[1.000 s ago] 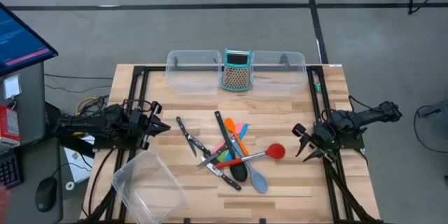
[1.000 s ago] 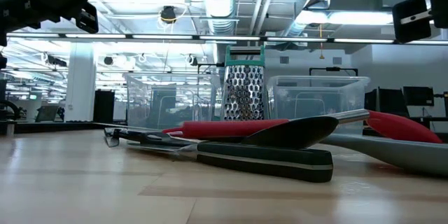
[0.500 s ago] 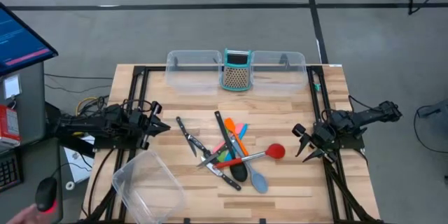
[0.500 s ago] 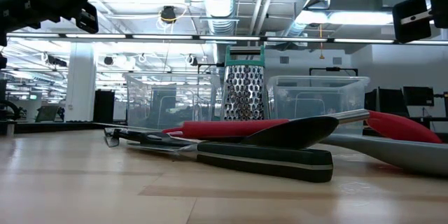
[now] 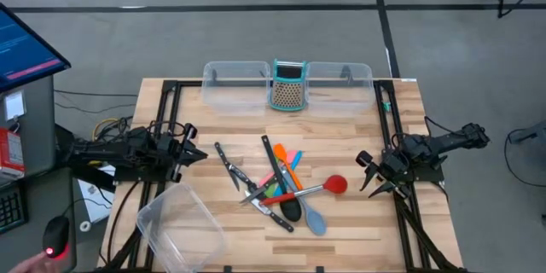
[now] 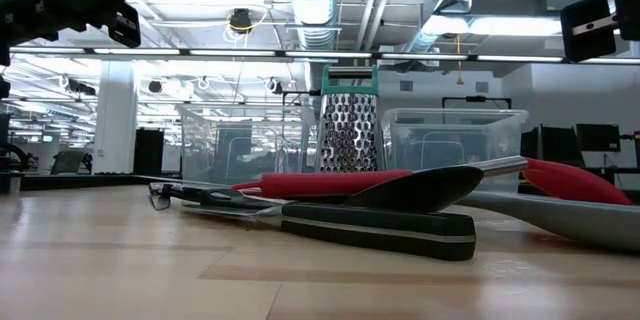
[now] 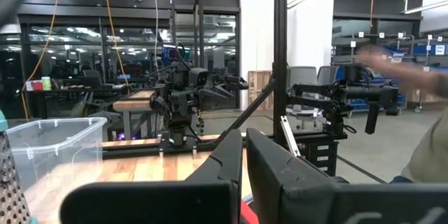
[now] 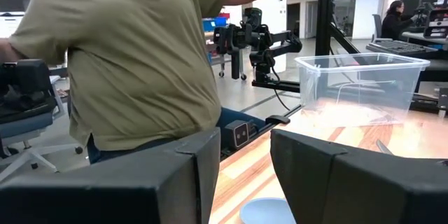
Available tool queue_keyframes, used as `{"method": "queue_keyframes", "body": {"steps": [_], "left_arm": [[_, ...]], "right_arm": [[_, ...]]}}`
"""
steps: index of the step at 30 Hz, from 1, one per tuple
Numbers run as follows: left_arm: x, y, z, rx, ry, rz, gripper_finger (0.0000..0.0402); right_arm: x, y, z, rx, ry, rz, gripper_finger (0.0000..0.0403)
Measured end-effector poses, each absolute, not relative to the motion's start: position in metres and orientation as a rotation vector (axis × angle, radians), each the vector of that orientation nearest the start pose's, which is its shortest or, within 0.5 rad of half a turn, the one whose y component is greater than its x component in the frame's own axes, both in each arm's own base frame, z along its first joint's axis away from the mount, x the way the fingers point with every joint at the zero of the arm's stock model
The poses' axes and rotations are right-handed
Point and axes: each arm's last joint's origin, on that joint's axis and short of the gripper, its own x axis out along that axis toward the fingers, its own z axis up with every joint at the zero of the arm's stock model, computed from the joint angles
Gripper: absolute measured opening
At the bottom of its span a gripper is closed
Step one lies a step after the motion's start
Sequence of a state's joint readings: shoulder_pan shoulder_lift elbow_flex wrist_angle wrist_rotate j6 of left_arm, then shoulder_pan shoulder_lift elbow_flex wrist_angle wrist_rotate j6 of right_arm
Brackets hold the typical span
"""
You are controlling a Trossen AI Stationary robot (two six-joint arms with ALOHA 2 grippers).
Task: Pick & Place Kitchen Items
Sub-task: Put the red serving spoon into the top left transparent bin
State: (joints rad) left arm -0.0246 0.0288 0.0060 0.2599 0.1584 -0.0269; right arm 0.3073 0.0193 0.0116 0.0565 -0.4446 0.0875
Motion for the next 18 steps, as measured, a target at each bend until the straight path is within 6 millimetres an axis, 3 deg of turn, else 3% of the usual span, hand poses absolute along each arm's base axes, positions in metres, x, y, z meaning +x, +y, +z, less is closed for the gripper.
{"method": "queue_keyframes", "body": {"steps": [11, 18], "left_arm": [[0.096, -0.007, 0.189, -0.011, -0.239, -0.185, 0.0003], [0.096, -0.007, 0.189, -0.01, -0.239, -0.185, 0.0003]], "right_arm": [[0.087, 0.04, 0.172, 0.08, -0.022, 0.737, 0.0124], [0.089, 0.033, 0.19, -0.031, -0.265, 0.466, 0.0124]]}}
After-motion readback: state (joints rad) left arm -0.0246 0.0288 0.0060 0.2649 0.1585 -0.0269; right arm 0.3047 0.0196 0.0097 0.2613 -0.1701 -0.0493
